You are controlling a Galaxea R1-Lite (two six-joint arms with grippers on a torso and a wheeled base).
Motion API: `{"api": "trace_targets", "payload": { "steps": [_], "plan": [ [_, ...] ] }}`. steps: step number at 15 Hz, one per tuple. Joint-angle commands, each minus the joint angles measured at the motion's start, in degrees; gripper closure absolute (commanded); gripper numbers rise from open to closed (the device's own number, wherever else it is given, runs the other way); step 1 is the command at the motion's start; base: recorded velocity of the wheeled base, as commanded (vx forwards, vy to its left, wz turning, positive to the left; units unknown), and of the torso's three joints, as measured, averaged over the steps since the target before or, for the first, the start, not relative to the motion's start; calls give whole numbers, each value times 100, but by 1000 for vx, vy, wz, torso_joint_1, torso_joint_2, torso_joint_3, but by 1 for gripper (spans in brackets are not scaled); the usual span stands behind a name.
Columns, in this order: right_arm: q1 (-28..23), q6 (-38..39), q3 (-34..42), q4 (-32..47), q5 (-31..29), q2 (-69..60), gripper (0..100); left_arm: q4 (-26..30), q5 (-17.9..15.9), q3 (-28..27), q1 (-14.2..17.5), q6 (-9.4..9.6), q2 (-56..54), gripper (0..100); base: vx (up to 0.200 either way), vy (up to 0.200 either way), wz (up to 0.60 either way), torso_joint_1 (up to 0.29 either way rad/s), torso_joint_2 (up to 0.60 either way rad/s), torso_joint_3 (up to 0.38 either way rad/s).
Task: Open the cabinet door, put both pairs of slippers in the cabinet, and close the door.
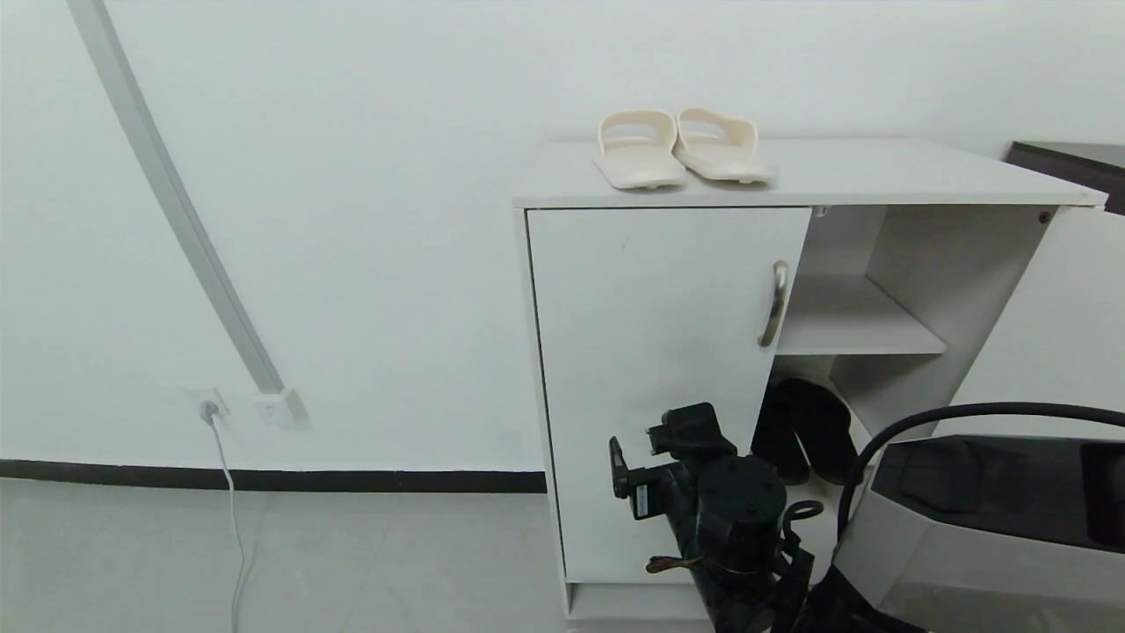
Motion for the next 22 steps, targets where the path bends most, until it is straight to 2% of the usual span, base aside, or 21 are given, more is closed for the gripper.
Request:
{"api": "trace_targets", "payload": {
  "steps": [1, 11, 22],
  "plan": [
    [2, -4, 1, 3, -1, -2, 0, -1, 2, 0, 0, -3, 7, 100, 0, 0, 0, 95, -432, -354],
    [-6, -4, 19, 12, -1, 7, 0, -1, 2, 0, 0, 5, 7, 100, 0, 0, 0, 134, -468, -333],
    [-33, -4, 28, 3, -9, 59, 0, -1, 2, 0, 0, 5, 7, 100, 0, 0, 0, 212, -525, -317]
  ]
}}
